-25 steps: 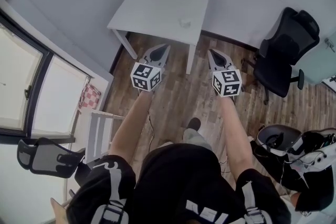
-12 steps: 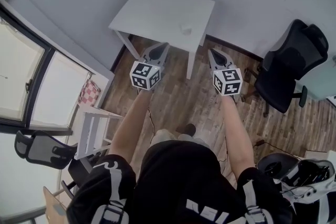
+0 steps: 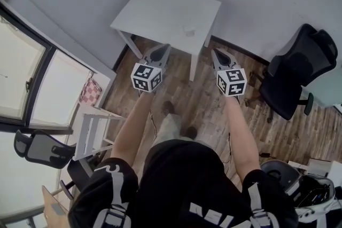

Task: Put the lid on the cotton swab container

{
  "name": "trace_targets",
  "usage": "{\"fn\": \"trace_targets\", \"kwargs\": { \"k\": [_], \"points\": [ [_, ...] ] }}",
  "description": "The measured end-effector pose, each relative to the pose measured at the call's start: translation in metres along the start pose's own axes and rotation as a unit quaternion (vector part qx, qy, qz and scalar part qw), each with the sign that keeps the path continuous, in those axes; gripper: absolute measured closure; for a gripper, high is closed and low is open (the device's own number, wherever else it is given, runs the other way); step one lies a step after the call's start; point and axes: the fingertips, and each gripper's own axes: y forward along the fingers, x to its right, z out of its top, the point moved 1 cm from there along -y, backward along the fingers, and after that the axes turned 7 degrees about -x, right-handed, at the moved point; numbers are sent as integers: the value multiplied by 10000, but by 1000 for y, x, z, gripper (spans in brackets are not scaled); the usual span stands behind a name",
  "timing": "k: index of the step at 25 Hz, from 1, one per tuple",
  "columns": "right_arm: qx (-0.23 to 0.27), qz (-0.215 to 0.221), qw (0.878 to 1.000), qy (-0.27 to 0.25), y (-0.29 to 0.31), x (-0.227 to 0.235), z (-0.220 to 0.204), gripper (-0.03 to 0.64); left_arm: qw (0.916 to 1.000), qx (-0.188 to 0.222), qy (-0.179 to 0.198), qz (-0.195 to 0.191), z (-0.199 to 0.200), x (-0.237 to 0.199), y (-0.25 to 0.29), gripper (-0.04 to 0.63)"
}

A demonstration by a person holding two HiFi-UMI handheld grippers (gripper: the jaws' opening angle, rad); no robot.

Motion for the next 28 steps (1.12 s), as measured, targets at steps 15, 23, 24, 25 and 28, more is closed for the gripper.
{"fn": "trace_targets", "kwargs": {
  "k": [15,23,24,25,28],
  "points": [
    [-174,-32,9998,-47,71,37,4,603,9999,24,-128,-10,0,-54,59,571],
    [-285,-39,9996,-13,132,65,14,603,9998,-8,-171,-138,4,-100,114,569],
    [-288,-40,9996,-9,140,67,15,603,9997,-14,-175,-162,4,-106,121,569],
    [-291,-44,9996,-6,147,70,17,603,9997,-20,-175,-184,4,-111,127,569],
    [-315,-65,9995,16,168,79,21,603,9995,-58,-170,-246,4,-127,146,569]
  ]
}}
